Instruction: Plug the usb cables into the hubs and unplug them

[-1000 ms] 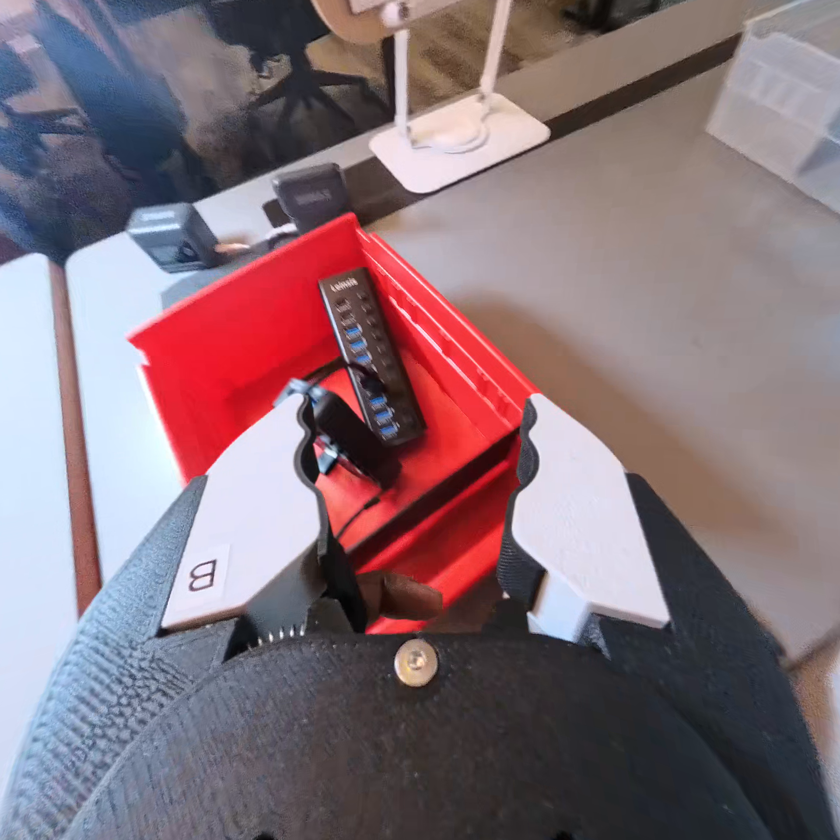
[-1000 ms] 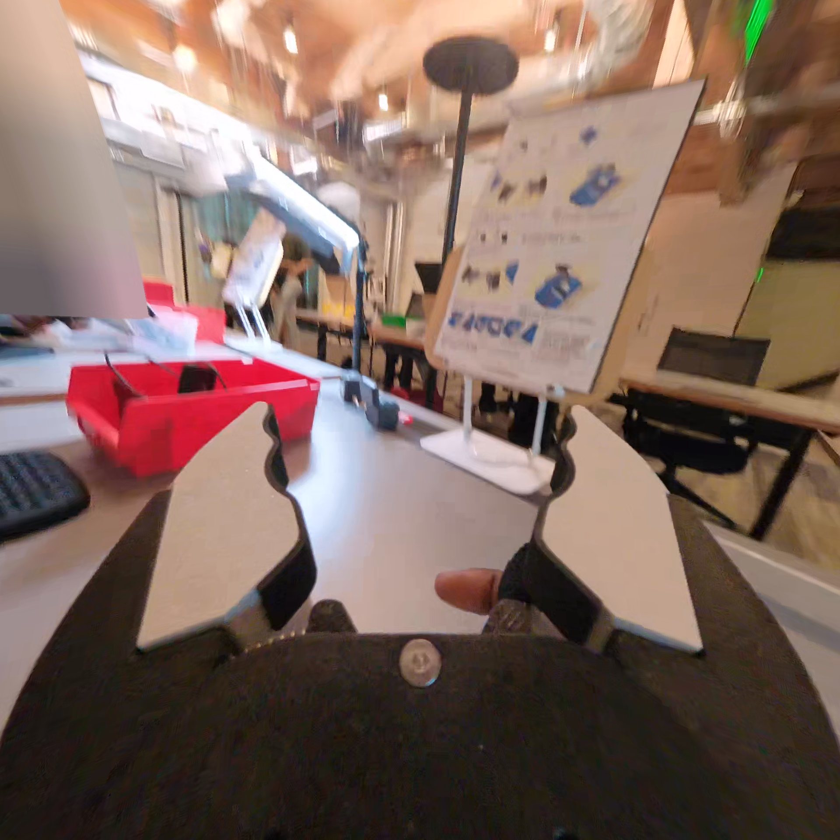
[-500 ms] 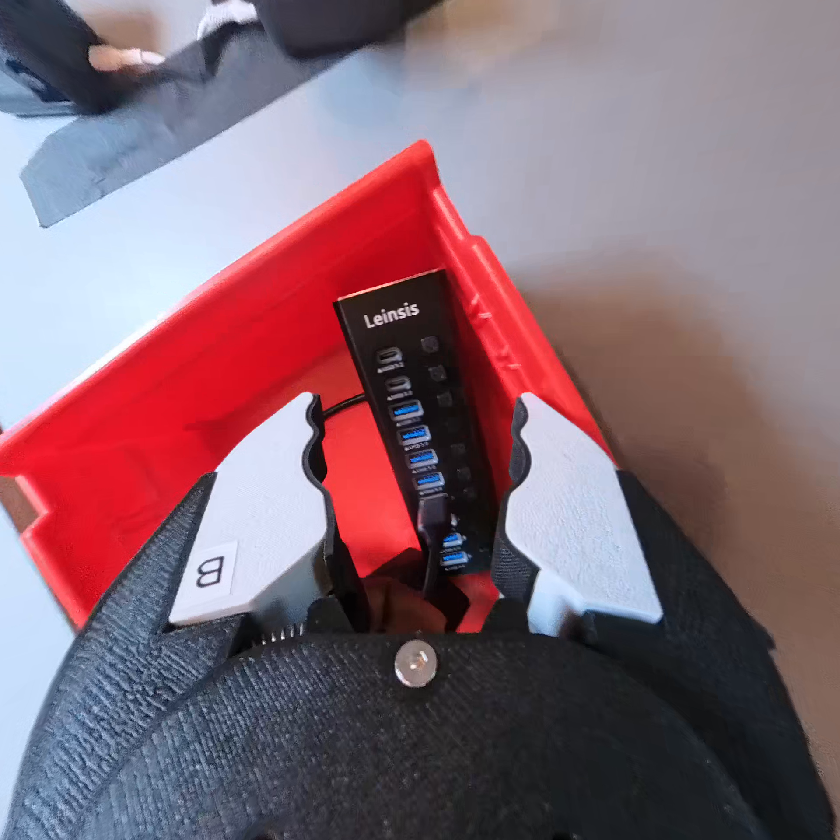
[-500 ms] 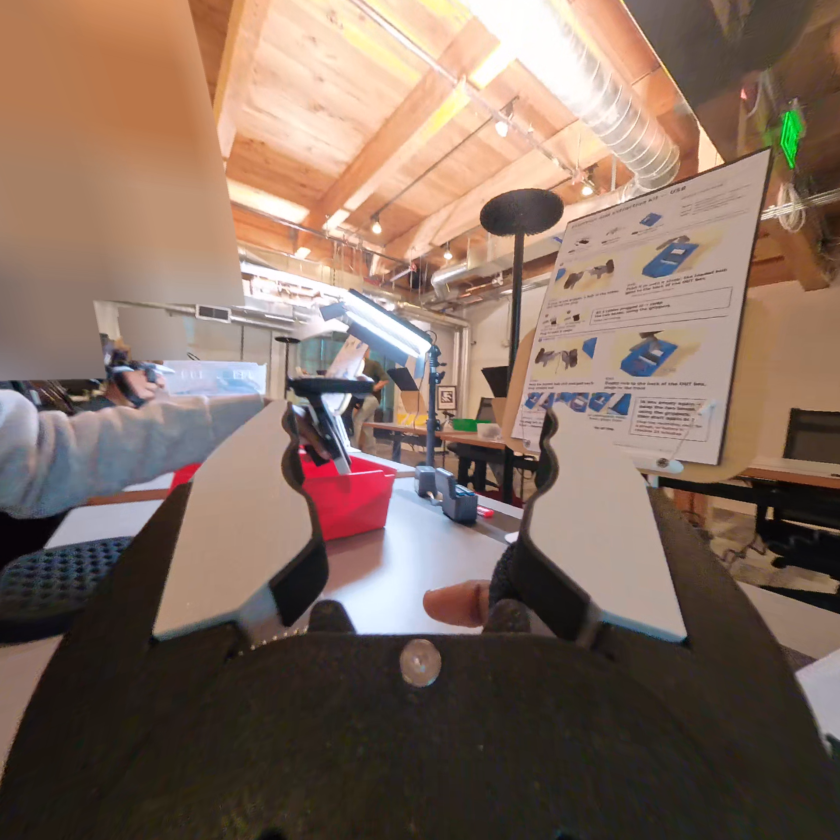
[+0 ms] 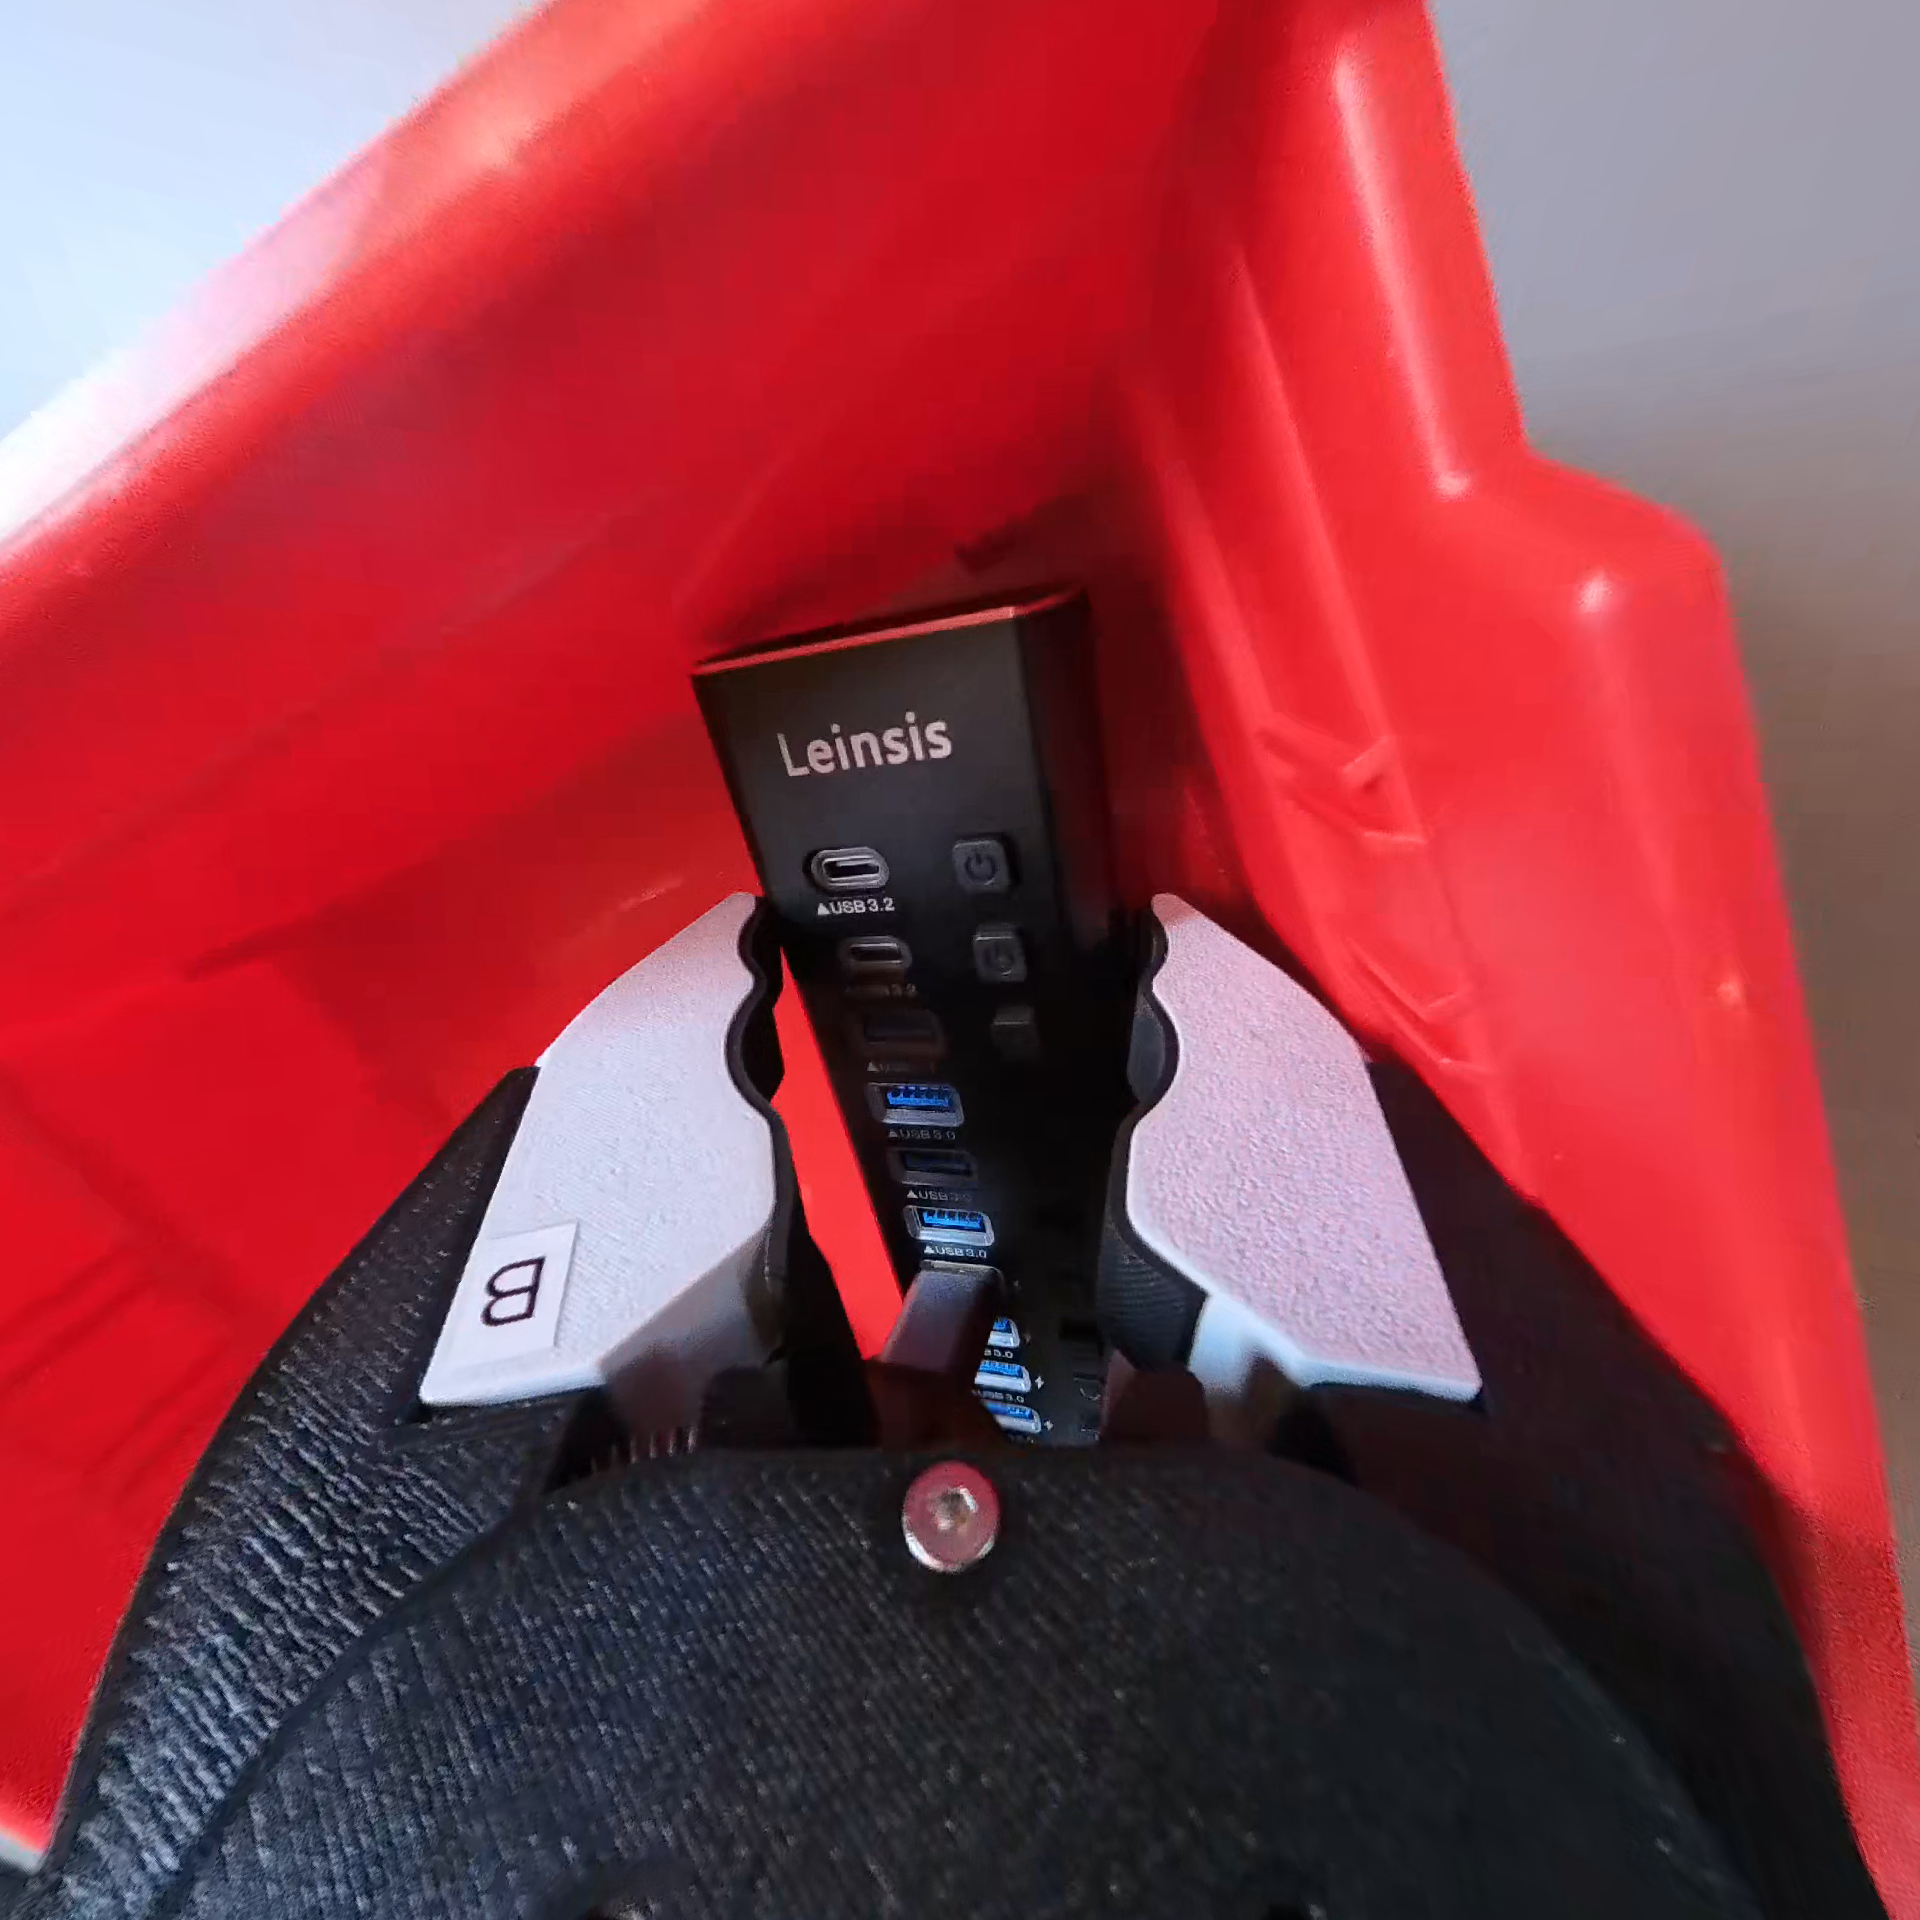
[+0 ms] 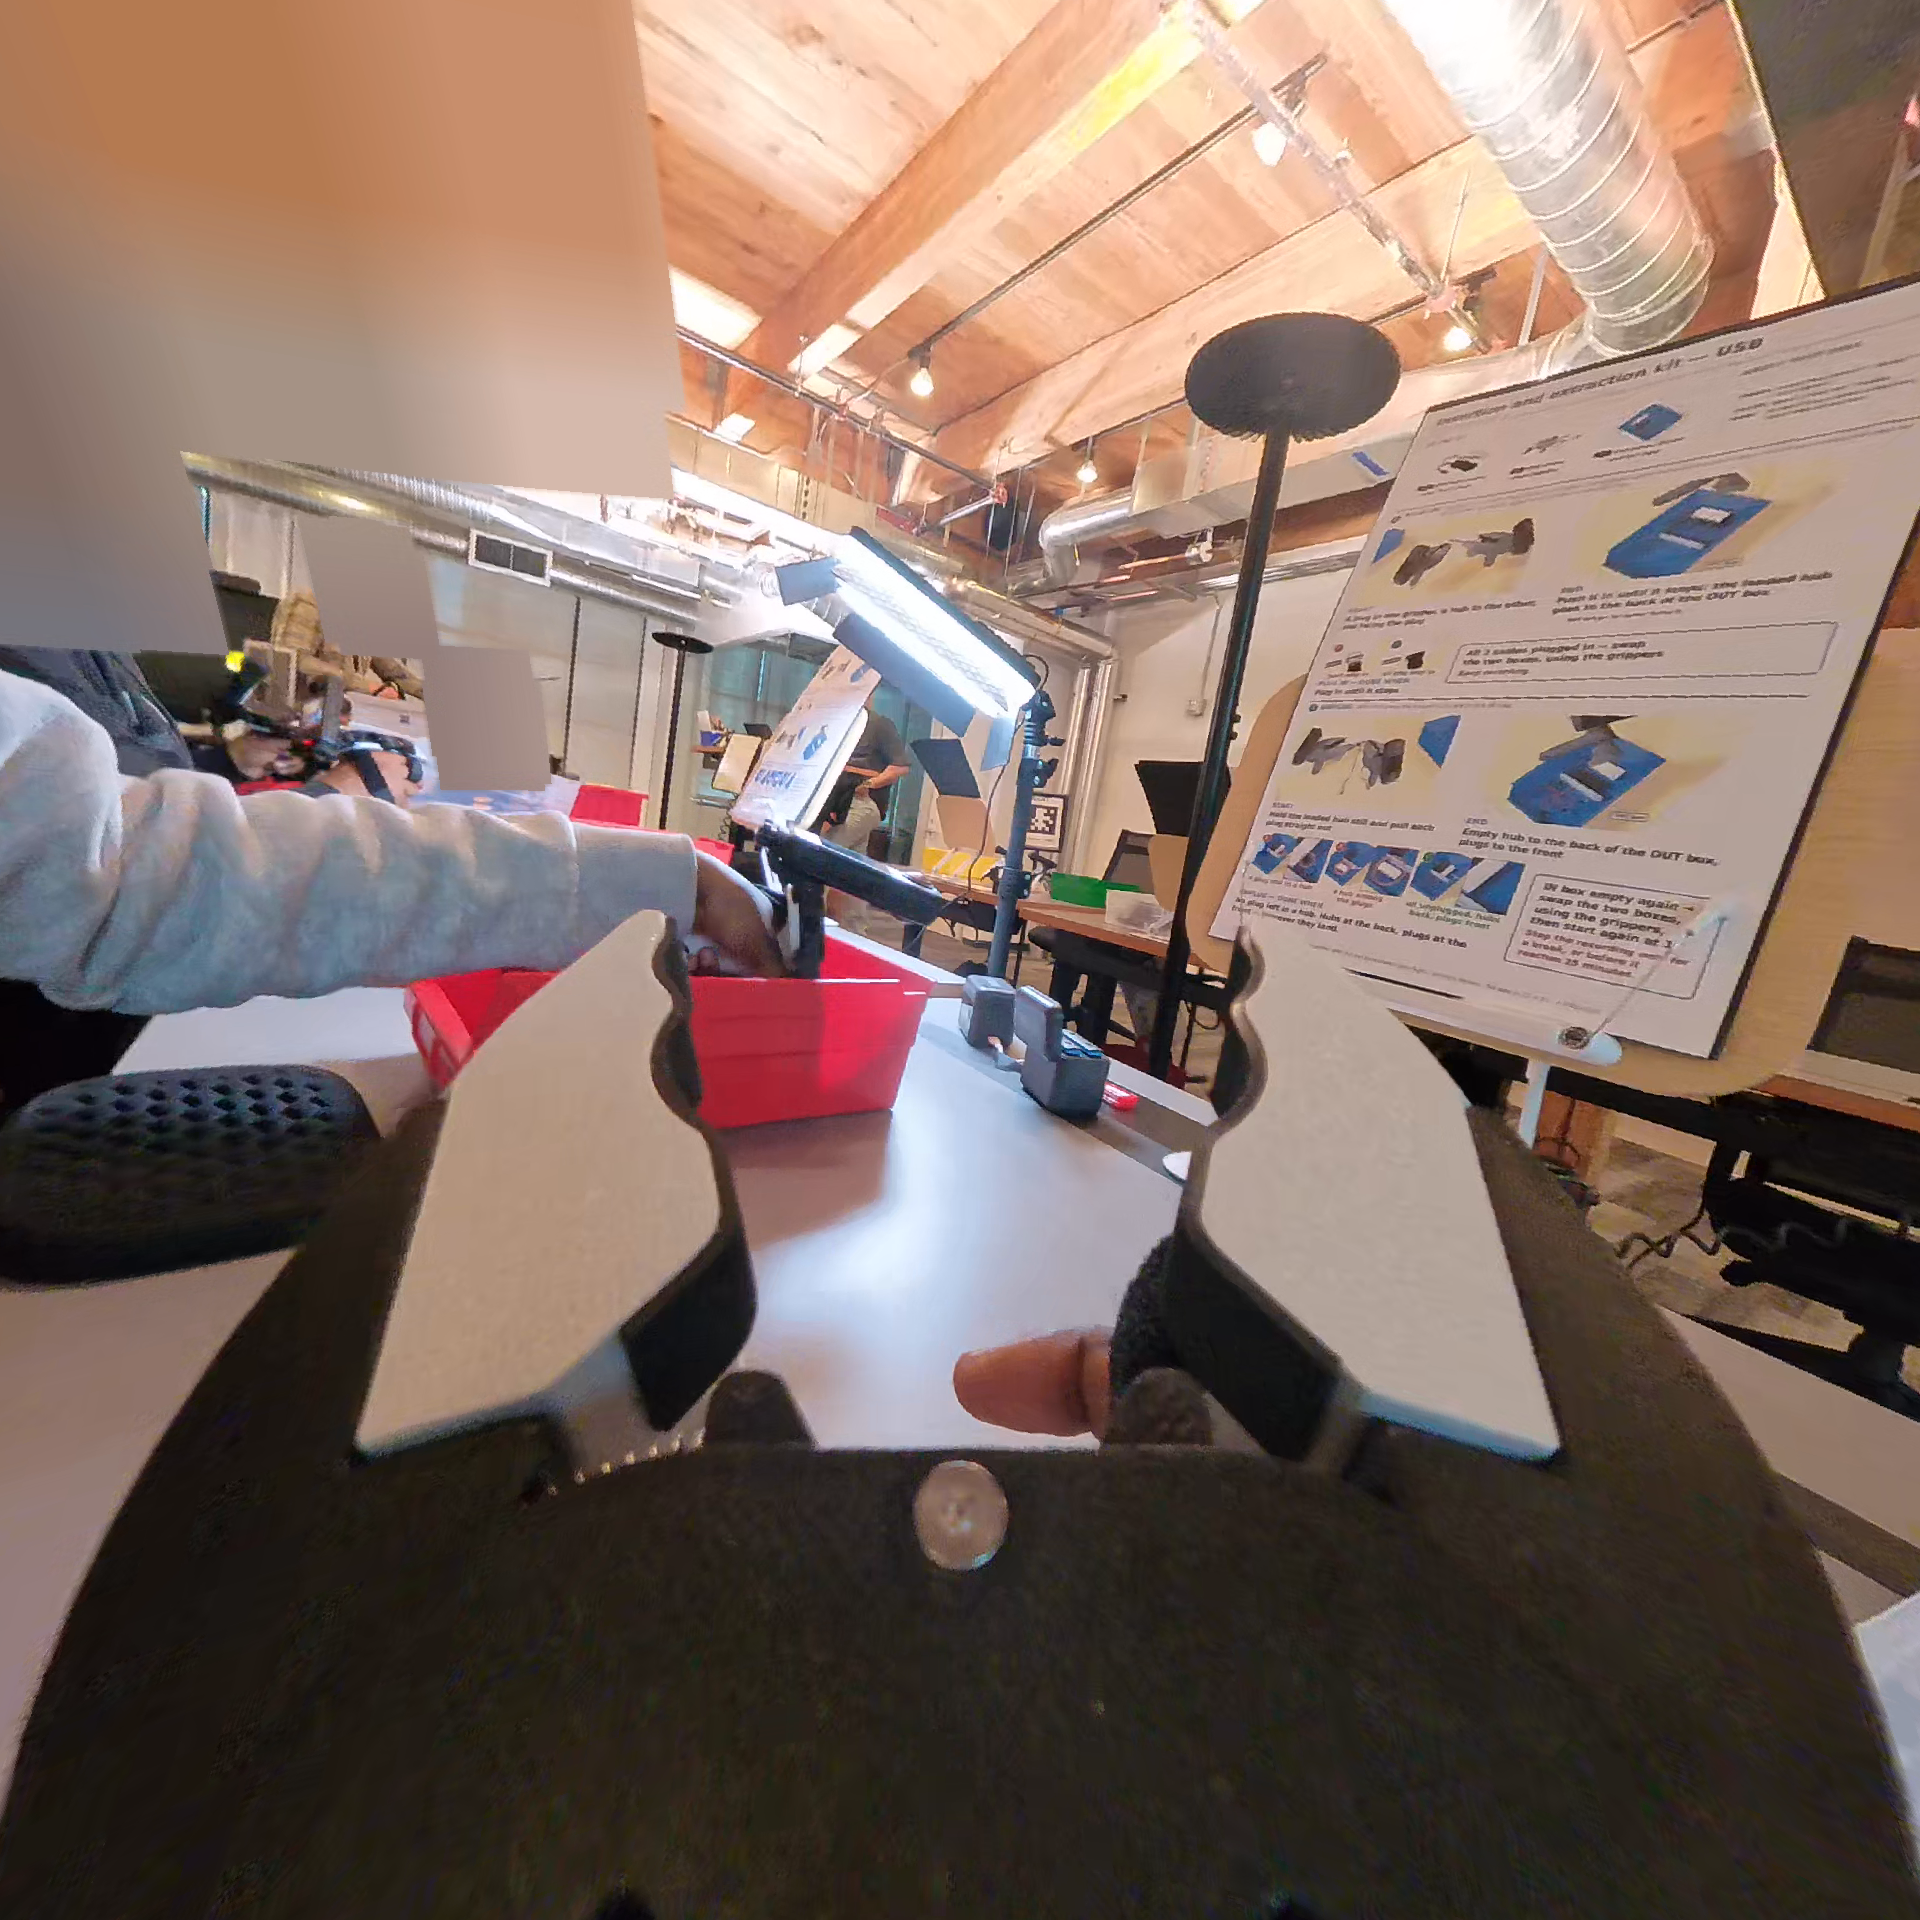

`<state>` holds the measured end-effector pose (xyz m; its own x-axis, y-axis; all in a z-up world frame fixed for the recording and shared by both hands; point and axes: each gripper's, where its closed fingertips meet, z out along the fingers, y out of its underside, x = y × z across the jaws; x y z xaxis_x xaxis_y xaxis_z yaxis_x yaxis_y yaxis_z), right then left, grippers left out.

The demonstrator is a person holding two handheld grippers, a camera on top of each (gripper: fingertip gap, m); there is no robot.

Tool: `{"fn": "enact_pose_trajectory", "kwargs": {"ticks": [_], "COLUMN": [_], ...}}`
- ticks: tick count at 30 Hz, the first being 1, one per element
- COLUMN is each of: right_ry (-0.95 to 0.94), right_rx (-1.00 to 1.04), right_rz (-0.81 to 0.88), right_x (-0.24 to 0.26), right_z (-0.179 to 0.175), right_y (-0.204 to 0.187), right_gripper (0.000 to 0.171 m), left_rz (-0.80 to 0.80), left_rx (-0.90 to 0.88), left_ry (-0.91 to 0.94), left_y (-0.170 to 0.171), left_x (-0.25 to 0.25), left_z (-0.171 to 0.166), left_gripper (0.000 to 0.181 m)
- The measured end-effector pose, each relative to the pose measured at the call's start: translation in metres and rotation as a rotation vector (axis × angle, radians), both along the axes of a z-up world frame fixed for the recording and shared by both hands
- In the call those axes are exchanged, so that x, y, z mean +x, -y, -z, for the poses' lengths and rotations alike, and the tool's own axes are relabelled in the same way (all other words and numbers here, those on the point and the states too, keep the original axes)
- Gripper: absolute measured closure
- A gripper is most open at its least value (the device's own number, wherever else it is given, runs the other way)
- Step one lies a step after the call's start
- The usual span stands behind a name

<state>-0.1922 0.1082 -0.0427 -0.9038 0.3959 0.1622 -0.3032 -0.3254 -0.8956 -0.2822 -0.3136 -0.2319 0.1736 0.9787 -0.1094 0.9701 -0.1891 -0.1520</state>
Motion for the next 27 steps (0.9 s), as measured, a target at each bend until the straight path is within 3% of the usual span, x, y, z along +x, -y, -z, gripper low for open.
{"fn": "enact_pose_trajectory", "kwargs": {"ticks": [3,6,20,23,27], "right_ry": [-0.011,-0.019,-0.039,-0.04,-0.045], "right_rx": [0.021,0.051,0.114,0.125,0.147], "right_rz": [0.018,0.024,0.049,0.054,0.067], "right_x": [-0.001,-0.002,-0.004,-0.005,-0.006], "right_z": [0.004,0.008,0.019,0.021,0.024], "right_y": [0.001,0.004,0.01,0.011,0.013], "right_gripper": [0.074,0.075,0.077,0.077,0.078], "left_rz": [0.058,0.075,0.098,0.154,0.308], "left_rx": [0.022,-0.003,-0.127,-0.136,-0.019], "left_ry": [-0.053,-0.182,-0.891,-1.01,-1.052], "left_y": [-0.008,-0.011,-0.025,-0.043,-0.096], "left_x": [0.0,-0.001,0.007,0.006,0.013], "left_z": [-0.008,-0.037,-0.249,-0.289,-0.314], "left_gripper": [0.117,0.117,0.121,0.122,0.122]}}
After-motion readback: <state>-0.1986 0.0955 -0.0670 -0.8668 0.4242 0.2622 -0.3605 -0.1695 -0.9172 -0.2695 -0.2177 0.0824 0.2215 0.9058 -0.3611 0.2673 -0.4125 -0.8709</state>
